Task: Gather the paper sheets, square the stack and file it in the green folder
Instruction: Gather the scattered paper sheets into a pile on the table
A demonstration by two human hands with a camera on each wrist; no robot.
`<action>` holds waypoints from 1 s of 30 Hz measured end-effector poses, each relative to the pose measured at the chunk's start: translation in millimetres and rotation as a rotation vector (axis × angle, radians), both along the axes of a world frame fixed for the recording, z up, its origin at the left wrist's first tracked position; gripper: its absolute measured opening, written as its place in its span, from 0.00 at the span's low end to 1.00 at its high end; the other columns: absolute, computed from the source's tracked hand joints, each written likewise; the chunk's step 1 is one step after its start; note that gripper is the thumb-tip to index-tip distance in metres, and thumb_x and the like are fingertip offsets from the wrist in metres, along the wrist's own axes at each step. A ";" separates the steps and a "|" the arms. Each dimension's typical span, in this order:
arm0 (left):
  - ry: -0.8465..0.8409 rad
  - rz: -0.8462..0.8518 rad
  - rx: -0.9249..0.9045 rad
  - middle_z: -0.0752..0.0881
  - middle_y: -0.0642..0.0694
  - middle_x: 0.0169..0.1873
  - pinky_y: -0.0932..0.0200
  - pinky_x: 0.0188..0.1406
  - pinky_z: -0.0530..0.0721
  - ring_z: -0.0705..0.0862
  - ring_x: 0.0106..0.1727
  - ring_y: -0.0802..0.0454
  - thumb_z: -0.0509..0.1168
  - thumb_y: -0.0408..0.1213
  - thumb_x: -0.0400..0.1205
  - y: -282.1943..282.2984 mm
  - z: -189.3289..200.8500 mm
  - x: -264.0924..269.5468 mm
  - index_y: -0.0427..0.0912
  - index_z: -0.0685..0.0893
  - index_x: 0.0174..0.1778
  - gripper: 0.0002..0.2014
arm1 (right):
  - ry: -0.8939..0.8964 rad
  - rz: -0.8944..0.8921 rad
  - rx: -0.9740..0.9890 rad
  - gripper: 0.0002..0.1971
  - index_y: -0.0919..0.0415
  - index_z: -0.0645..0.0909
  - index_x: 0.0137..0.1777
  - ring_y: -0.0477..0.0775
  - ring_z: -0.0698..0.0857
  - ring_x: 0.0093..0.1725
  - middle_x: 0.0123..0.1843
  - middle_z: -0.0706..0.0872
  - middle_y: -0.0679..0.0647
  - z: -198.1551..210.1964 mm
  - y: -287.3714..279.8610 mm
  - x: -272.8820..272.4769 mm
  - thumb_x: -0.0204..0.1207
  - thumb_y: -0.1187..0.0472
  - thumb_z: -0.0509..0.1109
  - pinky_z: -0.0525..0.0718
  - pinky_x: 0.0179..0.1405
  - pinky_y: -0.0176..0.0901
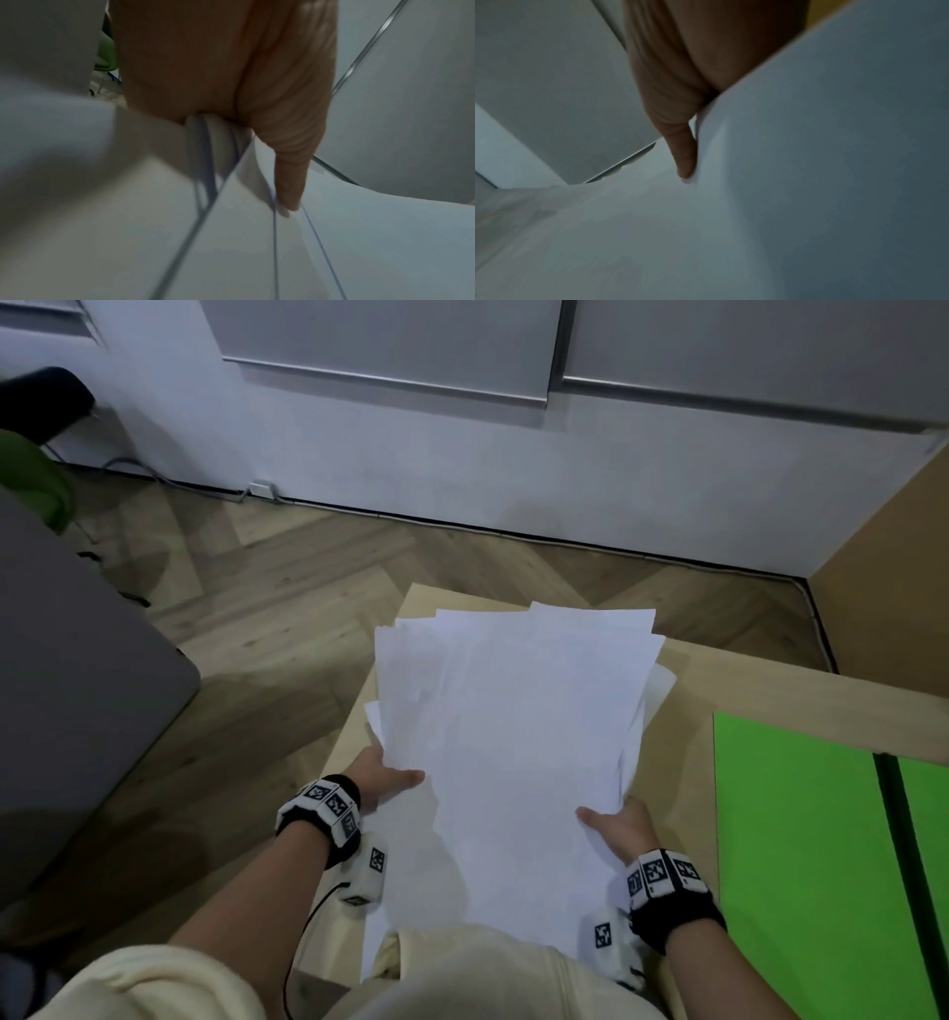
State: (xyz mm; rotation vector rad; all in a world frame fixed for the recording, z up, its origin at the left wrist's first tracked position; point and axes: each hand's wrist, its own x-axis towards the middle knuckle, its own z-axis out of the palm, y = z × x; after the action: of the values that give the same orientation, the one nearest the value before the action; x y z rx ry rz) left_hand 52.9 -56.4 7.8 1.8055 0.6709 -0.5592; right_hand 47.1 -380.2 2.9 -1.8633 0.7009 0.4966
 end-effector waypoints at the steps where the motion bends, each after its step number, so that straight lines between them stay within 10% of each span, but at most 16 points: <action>1: -0.019 0.049 -0.008 0.88 0.38 0.53 0.60 0.36 0.83 0.86 0.46 0.43 0.74 0.32 0.76 3.3 -1.0 0.2 0.31 0.81 0.64 0.21 | -0.005 -0.008 0.032 0.30 0.79 0.68 0.72 0.63 0.76 0.71 0.68 0.77 0.62 3.4 -4.7 -2.2 0.73 0.67 0.74 0.71 0.65 0.45; 4: -0.105 0.232 0.040 0.85 0.42 0.36 0.65 0.23 0.81 0.83 0.30 0.53 0.71 0.28 0.78 9.6 -3.6 0.5 0.27 0.83 0.56 0.12 | -0.009 0.000 0.143 0.35 0.74 0.68 0.73 0.60 0.77 0.69 0.67 0.76 0.55 2.7 -27.3 -7.9 0.68 0.66 0.78 0.70 0.68 0.48; 8: -0.083 0.282 0.000 0.75 0.43 0.28 0.71 0.13 0.74 0.77 0.21 0.52 0.64 0.33 0.84 3.9 -4.8 4.0 0.34 0.76 0.38 0.10 | 0.097 0.138 0.184 0.59 0.67 0.71 0.73 0.60 0.81 0.69 0.70 0.82 0.57 -15.1 -50.9 -9.4 0.42 0.42 0.89 0.74 0.73 0.60; 12: -0.099 0.300 0.039 0.79 0.37 0.65 0.55 0.56 0.77 0.81 0.63 0.37 0.59 0.40 0.86 -13.2 -7.5 10.6 0.31 0.69 0.74 0.22 | -0.074 -0.064 0.058 0.28 0.68 0.76 0.63 0.55 0.82 0.55 0.63 0.85 0.59 -3.2 -40.2 2.8 0.69 0.52 0.77 0.78 0.51 0.43; 15: -0.065 0.130 0.018 0.75 0.38 0.74 0.44 0.73 0.75 0.76 0.74 0.36 0.62 0.45 0.82 -30.8 -8.6 18.9 0.38 0.65 0.78 0.29 | -0.069 -0.062 0.031 0.39 0.68 0.66 0.76 0.57 0.77 0.69 0.73 0.76 0.57 -7.0 -20.0 10.2 0.70 0.51 0.76 0.74 0.66 0.48; 20: -0.089 0.157 -0.003 0.89 0.35 0.52 0.40 0.54 0.89 0.89 0.51 0.34 0.65 0.40 0.73 -25.0 -26.5 37.2 0.36 0.83 0.60 0.20 | -0.104 0.018 -0.120 0.33 0.70 0.71 0.74 0.63 0.75 0.73 0.74 0.77 0.63 -12.5 -24.5 16.8 0.72 0.57 0.76 0.72 0.73 0.53; 24: -0.051 0.158 0.205 0.80 0.30 0.57 0.35 0.53 0.89 0.87 0.50 0.30 0.66 0.46 0.68 -21.5 -26.4 37.6 0.35 0.80 0.41 0.16 | -0.149 -0.129 -0.341 0.14 0.72 0.82 0.55 0.68 0.83 0.60 0.60 0.85 0.70 -18.6 -38.0 15.0 0.72 0.65 0.74 0.78 0.58 0.51; 26: -0.045 0.138 0.247 0.78 0.39 0.59 0.44 0.55 0.87 0.85 0.53 0.35 0.66 0.45 0.72 -28.9 -14.1 33.3 0.33 0.81 0.48 0.18 | -0.137 -0.135 -0.402 0.11 0.71 0.82 0.49 0.66 0.83 0.51 0.54 0.87 0.70 -19.5 -36.0 13.8 0.71 0.64 0.75 0.79 0.52 0.51; 30: -0.045 0.153 0.202 0.78 0.42 0.37 0.55 0.38 0.75 0.78 0.38 0.43 0.63 0.38 0.81 -34.0 -15.6 23.6 0.35 0.75 0.39 0.10 | -0.213 -0.160 -0.537 0.15 0.65 0.74 0.33 0.61 0.78 0.34 0.35 0.83 0.65 -14.2 -37.0 11.2 0.70 0.59 0.76 0.74 0.32 0.42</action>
State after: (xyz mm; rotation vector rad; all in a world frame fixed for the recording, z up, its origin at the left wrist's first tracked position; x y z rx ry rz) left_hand 76.5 -90.4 -7.8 1.9271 0.8516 -0.3575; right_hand 58.3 -417.2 -11.3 -2.2879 0.8877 -0.0051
